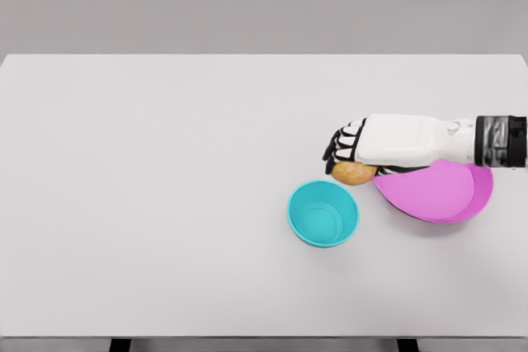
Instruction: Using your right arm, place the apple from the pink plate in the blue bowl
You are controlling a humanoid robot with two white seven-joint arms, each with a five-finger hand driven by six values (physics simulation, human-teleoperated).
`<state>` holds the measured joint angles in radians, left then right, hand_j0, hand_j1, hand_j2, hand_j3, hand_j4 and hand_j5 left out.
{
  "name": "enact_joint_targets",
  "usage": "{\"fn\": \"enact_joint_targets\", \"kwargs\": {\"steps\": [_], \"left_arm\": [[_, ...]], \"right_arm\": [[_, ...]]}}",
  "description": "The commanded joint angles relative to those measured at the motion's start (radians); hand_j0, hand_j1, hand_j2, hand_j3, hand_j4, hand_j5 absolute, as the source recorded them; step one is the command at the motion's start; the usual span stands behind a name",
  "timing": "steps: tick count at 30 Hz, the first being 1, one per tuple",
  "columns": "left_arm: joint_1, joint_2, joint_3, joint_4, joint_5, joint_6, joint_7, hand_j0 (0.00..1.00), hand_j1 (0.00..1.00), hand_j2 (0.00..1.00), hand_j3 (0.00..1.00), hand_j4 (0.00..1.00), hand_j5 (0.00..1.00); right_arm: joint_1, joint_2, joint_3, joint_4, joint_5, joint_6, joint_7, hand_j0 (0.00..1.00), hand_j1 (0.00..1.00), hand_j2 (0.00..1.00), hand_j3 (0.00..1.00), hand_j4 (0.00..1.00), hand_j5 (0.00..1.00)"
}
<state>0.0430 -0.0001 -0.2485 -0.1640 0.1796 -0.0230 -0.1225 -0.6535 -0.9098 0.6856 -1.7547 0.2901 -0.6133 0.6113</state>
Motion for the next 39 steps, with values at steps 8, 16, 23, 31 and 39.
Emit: {"fn": "enact_joint_targets", "kwargs": {"steps": [8, 16, 23, 31, 39], "left_arm": [[0.0, 0.0, 0.0, 0.001, 0.0, 0.0, 0.0, 1.0, 1.0, 1.0, 1.0, 1.0, 1.0], [0.0, 0.0, 0.0, 0.0, 0.001, 0.0, 0.0, 1.0, 1.0, 1.0, 1.0, 1.0, 1.0], [0.0, 0.0, 0.0, 0.0, 0.001, 0.0, 0.0, 1.0, 1.0, 1.0, 1.0, 1.0, 1.0], [0.0, 0.0, 0.0, 0.0, 0.001, 0.0, 0.0, 1.0, 1.0, 1.0, 1.0, 1.0, 1.0], [0.0, 0.0, 0.0, 0.001, 0.001, 0.0, 0.0, 1.0, 1.0, 1.0, 1.0, 1.0, 1.0]], "right_arm": [[-0.011, 0.012, 0.089, 0.0, -0.006, 0.002, 0.0, 0.51, 0.51, 0.51, 0.51, 0.51, 0.51], [-0.035, 0.025, 0.135, 0.0, -0.008, 0.002, 0.0, 0.51, 0.51, 0.51, 0.51, 0.51, 0.51], [-0.066, 0.052, 0.175, 0.0, -0.008, 0.002, 0.0, 0.51, 0.51, 0.51, 0.51, 0.51, 0.51], [-0.068, 0.051, 0.195, 0.0, -0.008, 0.002, 0.0, 0.53, 0.53, 0.53, 0.53, 0.53, 0.53], [-0.068, 0.049, 0.195, 0.0, -0.008, 0.002, 0.0, 1.0, 1.0, 1.0, 1.0, 1.0, 1.0]]}}
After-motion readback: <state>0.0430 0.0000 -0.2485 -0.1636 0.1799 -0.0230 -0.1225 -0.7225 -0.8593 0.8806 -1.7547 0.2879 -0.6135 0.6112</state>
